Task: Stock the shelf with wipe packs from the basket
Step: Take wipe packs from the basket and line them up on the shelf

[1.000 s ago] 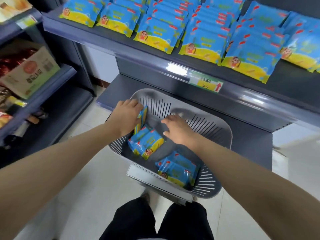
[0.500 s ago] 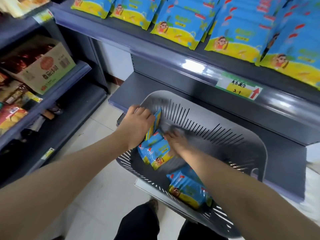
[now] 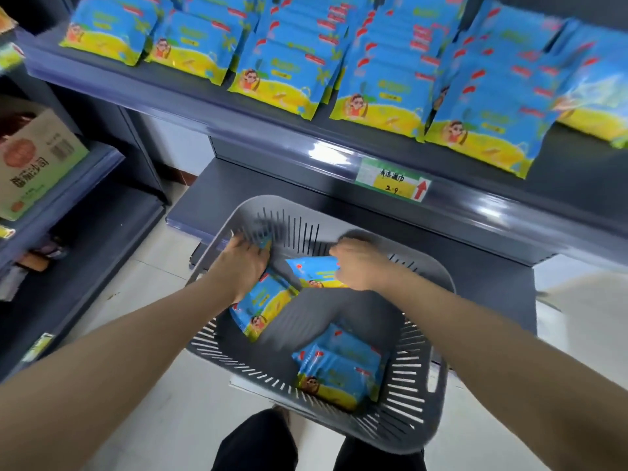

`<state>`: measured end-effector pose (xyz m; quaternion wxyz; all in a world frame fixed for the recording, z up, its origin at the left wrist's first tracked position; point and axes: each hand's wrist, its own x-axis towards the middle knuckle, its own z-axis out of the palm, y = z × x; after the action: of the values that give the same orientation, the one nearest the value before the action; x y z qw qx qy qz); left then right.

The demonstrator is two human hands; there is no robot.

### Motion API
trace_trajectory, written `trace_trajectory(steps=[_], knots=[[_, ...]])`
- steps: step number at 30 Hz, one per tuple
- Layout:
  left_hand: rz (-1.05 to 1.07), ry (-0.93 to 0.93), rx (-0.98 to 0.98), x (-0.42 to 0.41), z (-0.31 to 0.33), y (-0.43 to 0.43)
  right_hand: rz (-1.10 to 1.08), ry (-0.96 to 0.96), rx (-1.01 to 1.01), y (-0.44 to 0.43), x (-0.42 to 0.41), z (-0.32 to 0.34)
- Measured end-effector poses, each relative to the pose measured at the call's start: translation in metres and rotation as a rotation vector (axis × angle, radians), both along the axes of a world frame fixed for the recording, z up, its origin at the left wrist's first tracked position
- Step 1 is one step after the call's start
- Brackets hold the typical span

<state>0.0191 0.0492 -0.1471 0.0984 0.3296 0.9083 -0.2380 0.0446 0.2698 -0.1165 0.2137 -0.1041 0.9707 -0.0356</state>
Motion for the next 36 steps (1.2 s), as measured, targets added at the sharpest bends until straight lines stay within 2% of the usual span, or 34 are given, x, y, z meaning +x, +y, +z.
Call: trace_trajectory(steps=[3,5,8,11,16,23,25,28,30,33,36], knots=[[-0.08,-0.121,0.118,0.0,-0.008,0.006,-0.026,0.012,0.032,0.008,0.006,0.03],[-0.075,-0.134,0.166,-0.001,-0.016,0.009,-0.079,0.042,0.038,0.012,0.012,0.044],[0.095,-0.176,0.254,-0.012,-0.025,0.012,-0.158,0.1,0.032,0.017,0.021,0.058],[0.266,-0.383,0.357,-0.023,-0.038,0.015,-0.2,0.153,0.007,0.02,0.029,0.064],[0.272,-0.531,0.263,-0.031,-0.06,0.021,-0.242,0.23,-0.024,0.024,0.039,0.065],[0.216,-0.492,0.173,-0.036,-0.09,0.022,-0.264,0.291,-0.103,0.023,0.049,0.065],[0.294,-0.533,0.192,-0.038,-0.093,0.024,-0.272,0.297,-0.128,0.02,0.05,0.065],[0.456,-0.721,0.322,-0.043,-0.088,0.029,-0.28,0.316,-0.151,0.017,0.052,0.065],[0.423,-0.681,0.299,-0.041,-0.085,0.031,-0.284,0.332,-0.159,0.015,0.054,0.066],[0.28,-0.496,0.147,-0.026,-0.077,0.031,-0.281,0.351,-0.163,0.012,0.056,0.07],[0.238,-0.46,0.165,-0.019,-0.058,0.031,-0.287,0.384,-0.19,0.01,0.057,0.081]])
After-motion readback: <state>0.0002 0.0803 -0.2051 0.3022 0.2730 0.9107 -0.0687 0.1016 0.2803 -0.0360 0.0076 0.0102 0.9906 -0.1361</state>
